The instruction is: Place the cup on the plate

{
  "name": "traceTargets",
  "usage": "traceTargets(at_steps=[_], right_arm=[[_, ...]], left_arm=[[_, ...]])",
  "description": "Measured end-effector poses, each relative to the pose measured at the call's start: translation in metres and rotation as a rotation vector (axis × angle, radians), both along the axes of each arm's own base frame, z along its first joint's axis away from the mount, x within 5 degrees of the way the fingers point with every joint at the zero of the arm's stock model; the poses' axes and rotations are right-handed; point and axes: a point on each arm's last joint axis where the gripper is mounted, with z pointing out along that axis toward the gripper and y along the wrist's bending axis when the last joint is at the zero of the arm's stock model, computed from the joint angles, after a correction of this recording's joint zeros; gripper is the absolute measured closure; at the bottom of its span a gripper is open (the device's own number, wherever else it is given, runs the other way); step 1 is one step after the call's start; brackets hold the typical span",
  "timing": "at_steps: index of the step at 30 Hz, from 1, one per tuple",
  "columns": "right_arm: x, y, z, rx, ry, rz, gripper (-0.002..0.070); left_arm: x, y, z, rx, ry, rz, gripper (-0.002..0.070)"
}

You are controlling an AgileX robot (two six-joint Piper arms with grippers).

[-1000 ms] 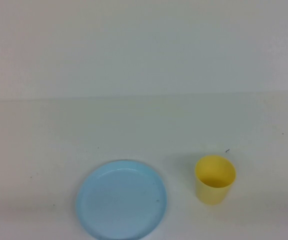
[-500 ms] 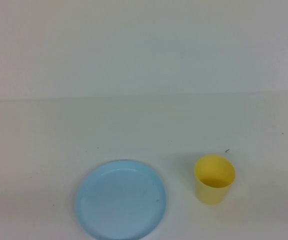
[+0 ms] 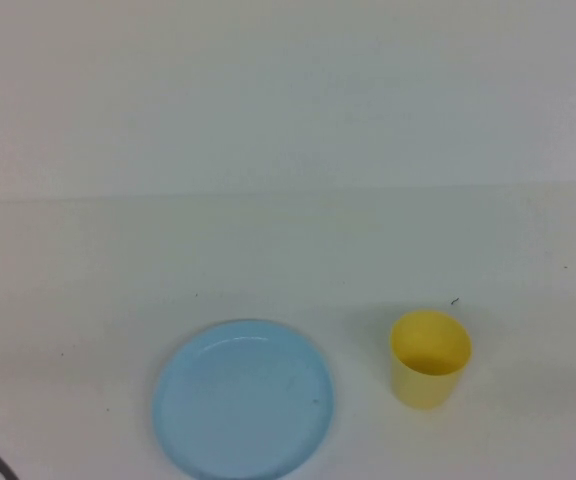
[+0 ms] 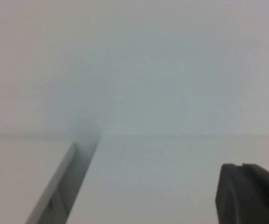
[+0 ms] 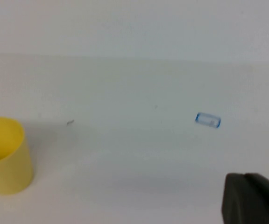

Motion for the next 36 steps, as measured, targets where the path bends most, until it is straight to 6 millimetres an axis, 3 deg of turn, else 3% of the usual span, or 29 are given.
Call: traceTargets(at_steps=[6, 9, 12, 15, 22, 26, 32, 36], right_arm=[[0.018, 0.006, 0.006, 0.087, 0.267, 0.033, 0.0675], [0.030, 0.007, 0.014, 0.075, 0.386, 0.057, 0.0675], [0.042, 0.008, 0.023, 0.067, 0.480, 0.072, 0.0675], [0.055, 0.009, 0.030, 0.051, 0.576, 0.099, 0.0675], [0.077, 0.016, 0.030, 0.050, 0.731, 0.231, 0.0675], [0.079, 0.019, 0.029, 0.035, 0.735, 0.288, 0.0675], [0.080, 0.026, 0.032, 0.020, 0.682, 0.405, 0.0675], [0.080, 0.027, 0.033, 0.082, 0.690, 0.373, 0.0675]], left_arm=[[0.026, -0.011, -0.006, -0.008, 0.273, -0.137, 0.0675], [0.041, -0.024, -0.015, 0.035, 0.445, -0.292, 0.0675], [0.056, -0.040, -0.021, -0.060, 0.518, -0.400, 0.0675], [0.069, -0.051, -0.023, -0.151, 0.554, -0.451, 0.0675], [0.120, -0.068, -0.034, -0.139, 0.863, -0.505, 0.0669], [0.151, -0.078, -0.037, -0.124, 0.967, -0.555, 0.0578], [0.190, -0.091, -0.047, -0.165, 1.051, -0.610, 0.0293], [0.205, -0.094, -0.064, -0.159, 1.110, -0.610, 0.0251]])
